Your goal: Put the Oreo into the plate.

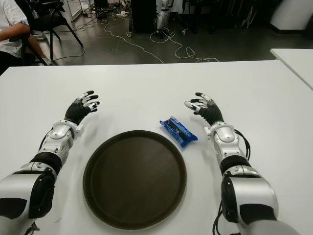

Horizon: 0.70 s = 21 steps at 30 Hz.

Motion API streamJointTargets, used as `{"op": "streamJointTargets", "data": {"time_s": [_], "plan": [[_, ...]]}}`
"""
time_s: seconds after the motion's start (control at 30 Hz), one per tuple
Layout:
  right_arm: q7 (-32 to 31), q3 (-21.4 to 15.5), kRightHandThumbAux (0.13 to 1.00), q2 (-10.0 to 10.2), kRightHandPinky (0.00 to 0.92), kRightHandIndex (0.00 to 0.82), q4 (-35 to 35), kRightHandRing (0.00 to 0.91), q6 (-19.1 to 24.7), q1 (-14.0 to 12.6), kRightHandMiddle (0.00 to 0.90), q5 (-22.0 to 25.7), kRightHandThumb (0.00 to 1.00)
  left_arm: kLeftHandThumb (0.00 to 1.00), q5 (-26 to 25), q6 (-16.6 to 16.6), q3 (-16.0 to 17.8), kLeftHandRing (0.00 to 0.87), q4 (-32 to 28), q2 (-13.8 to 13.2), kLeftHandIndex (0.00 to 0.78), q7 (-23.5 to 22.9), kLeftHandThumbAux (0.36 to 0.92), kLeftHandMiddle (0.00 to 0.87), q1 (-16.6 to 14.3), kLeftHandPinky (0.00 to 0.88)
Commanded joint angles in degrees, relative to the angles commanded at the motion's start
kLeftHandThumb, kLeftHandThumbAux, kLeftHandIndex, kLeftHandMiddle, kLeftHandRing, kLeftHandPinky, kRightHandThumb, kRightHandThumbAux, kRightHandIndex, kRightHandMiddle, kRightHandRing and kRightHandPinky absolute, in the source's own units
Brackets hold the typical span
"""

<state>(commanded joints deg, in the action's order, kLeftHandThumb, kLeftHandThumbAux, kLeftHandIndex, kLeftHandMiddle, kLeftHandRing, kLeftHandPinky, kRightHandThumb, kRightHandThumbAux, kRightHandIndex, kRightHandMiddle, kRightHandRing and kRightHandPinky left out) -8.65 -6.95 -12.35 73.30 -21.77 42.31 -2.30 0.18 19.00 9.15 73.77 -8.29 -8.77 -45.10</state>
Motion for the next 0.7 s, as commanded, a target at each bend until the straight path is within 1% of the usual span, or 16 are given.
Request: {"op": "streamJointTargets", "data": {"time_s": [0.17,0.3,0.57,0.7], "plan": [[0.05,0.13,0.558,-0.06,0.356,0.173,0.00,0.317,0.02,0.05,0.284,-0.14,0.056,0.047,-0.12,0.11,0.17,0.180,0.00,0.05,0.123,-0.12,0.750,0.182,0.00,0.189],[0.15,0.22,0.550,-0.08,0.355,0.182,-0.01,0.321,-0.08,0.06,0.290,-0.23,0.055,0.046,-0.15,0.18,0.26,0.183,-0.02,0.09,0.125,-0.09,0.753,0.187,-0.01,0.191],[0.19,0.22,0.551,-0.06,0.365,0.185,-0.04,0.325,-0.07,0.02,0.292,-0.19,0.058,0.049,0.12,0.19,0.17,0.183,-0.09,0.12,0.121,0.13,0.762,0.186,0.04,0.190],[0.47,0.28,0.554,-0.04,0.370,0.180,-0.05,0.325,0.03,0.01,0.289,-0.27,0.066,0.050,0.11,-0.03,0.19,0.183,-0.09,0.11,0.119,0.12,0.754,0.183,-0.02,0.193]]}}
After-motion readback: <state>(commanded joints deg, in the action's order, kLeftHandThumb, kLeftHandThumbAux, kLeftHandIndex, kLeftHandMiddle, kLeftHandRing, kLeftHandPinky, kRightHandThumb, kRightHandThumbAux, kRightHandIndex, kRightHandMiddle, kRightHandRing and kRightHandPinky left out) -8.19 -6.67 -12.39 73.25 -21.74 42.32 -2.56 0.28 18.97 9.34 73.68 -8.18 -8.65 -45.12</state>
